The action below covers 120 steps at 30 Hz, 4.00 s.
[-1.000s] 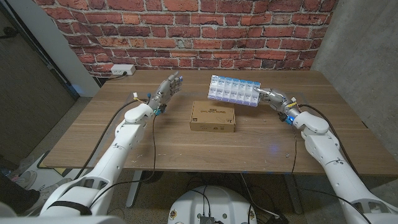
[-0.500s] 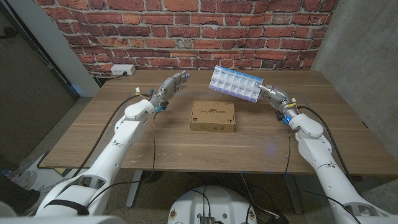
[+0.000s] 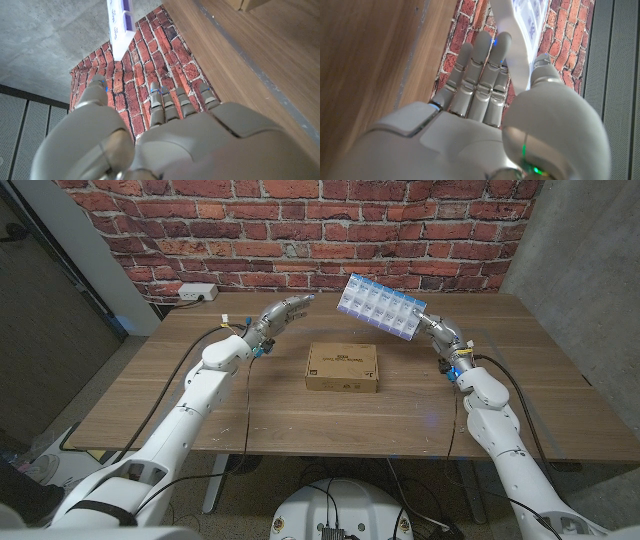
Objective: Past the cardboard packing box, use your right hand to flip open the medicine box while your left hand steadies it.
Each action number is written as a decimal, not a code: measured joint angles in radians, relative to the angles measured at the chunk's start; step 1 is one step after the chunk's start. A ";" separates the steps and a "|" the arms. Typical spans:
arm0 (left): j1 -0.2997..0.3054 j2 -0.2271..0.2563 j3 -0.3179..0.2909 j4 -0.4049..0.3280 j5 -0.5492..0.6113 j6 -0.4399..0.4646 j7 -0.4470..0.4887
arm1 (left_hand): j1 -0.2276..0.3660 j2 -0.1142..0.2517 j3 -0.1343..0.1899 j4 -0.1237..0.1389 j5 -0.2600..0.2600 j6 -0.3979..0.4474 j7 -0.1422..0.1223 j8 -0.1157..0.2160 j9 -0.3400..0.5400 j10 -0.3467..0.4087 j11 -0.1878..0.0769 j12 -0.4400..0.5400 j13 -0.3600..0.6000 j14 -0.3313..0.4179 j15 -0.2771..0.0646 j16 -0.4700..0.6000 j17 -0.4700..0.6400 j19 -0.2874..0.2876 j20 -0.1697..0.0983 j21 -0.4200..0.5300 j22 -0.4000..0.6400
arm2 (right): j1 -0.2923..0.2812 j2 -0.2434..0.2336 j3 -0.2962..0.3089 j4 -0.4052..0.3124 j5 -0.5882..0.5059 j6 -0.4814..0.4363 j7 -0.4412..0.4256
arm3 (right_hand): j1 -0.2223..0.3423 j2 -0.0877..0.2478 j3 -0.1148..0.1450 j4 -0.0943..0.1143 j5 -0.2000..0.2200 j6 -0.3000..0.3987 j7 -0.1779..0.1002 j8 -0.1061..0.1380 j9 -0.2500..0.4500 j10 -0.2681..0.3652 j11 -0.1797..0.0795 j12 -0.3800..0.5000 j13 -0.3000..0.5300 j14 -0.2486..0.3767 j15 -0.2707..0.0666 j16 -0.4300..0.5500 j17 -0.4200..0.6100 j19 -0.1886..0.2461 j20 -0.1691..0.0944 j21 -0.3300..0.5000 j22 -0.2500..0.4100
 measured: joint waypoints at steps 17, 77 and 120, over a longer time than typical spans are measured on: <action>-0.017 0.027 0.056 -0.041 0.035 -0.021 0.037 | 0.059 -0.026 0.007 -0.001 0.000 0.090 -0.011 0.030 0.000 0.092 -0.031 0.015 0.005 0.085 -0.005 0.032 0.005 0.040 -0.005 0.000 0.003 | -0.010 0.044 -0.009 -0.008 0.003 0.048 -0.024 | 0.000 0.000 0.000 0.000 -0.004 0.008 0.001 0.003 0.000 0.007 -0.001 0.000 0.005 0.005 -0.001 -0.004 0.020 -0.004 -0.003 0.033 -0.003; -0.091 -0.049 0.105 0.006 0.037 0.012 0.069 | 0.130 0.021 0.032 0.079 -0.032 0.359 0.005 0.121 -0.021 0.317 -0.065 0.092 0.020 0.288 -0.009 0.042 0.050 0.123 -0.042 0.069 0.040 | 0.048 0.058 -0.042 0.048 -0.009 0.106 0.018 | 0.007 -0.007 0.000 0.000 -0.005 0.007 0.000 0.003 0.000 0.013 -0.002 -0.009 0.014 0.015 0.000 -0.052 0.063 -0.041 0.002 0.129 -0.031; -0.148 -0.082 0.089 0.106 0.066 -0.011 -0.020 | 0.133 0.005 0.047 0.067 -0.031 0.292 0.015 0.045 -0.017 0.278 -0.045 0.028 0.032 0.305 -0.009 0.007 0.060 0.130 -0.013 0.120 0.044 | 0.106 0.103 -0.015 0.162 0.013 0.149 -0.032 | 0.009 -0.009 0.027 0.027 -0.004 0.005 -0.002 0.003 0.000 0.022 -0.003 -0.017 0.028 0.039 -0.002 -0.063 0.089 -0.064 0.004 0.188 -0.068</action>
